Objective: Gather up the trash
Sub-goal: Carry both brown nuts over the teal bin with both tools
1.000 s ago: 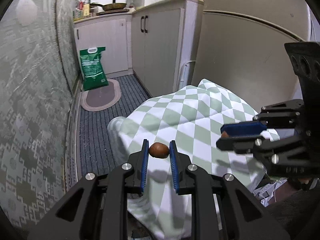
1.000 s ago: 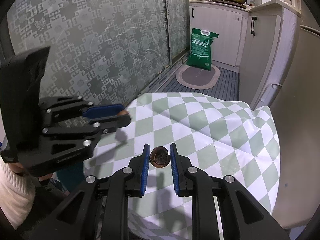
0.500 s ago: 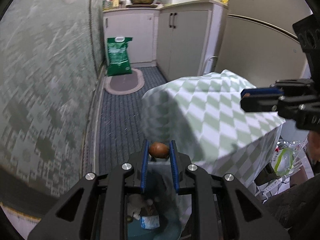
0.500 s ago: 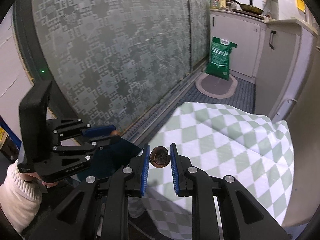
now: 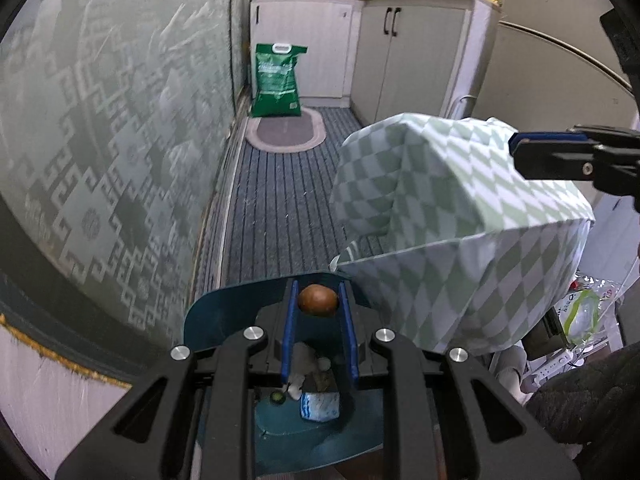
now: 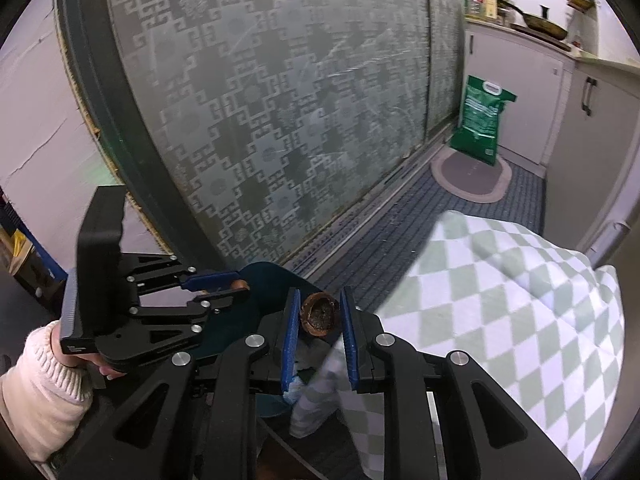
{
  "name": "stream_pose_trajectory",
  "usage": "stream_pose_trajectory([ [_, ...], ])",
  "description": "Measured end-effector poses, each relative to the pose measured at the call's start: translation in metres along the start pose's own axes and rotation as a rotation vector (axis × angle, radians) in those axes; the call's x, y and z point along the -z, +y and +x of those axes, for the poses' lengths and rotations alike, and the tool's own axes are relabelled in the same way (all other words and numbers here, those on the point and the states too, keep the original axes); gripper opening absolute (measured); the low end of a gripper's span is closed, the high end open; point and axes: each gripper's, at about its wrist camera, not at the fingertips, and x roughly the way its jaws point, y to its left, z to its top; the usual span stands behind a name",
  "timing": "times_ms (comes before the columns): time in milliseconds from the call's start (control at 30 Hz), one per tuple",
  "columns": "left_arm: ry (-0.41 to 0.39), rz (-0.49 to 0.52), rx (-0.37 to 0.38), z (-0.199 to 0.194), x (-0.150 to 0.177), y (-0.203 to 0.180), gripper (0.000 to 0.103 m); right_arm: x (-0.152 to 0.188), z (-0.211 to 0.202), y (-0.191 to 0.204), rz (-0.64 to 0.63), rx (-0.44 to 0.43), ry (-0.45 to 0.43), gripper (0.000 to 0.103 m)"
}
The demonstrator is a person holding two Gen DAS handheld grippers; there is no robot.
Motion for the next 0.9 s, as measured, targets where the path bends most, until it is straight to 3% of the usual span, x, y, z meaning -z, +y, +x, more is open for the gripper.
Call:
stream_pose_trajectory([
  [567,0.237,-0.073,-0.02,0.047,0.033,0.04,0.023,0.0,0.055,0.041,-0.063,-0.075,0.16,0.02],
  [900,0.3,-0.127,-0.036,0.06,0.042,0.06,0.025,0.008,0.09,0.053,-0.087,-0.088,0.276,0.02],
])
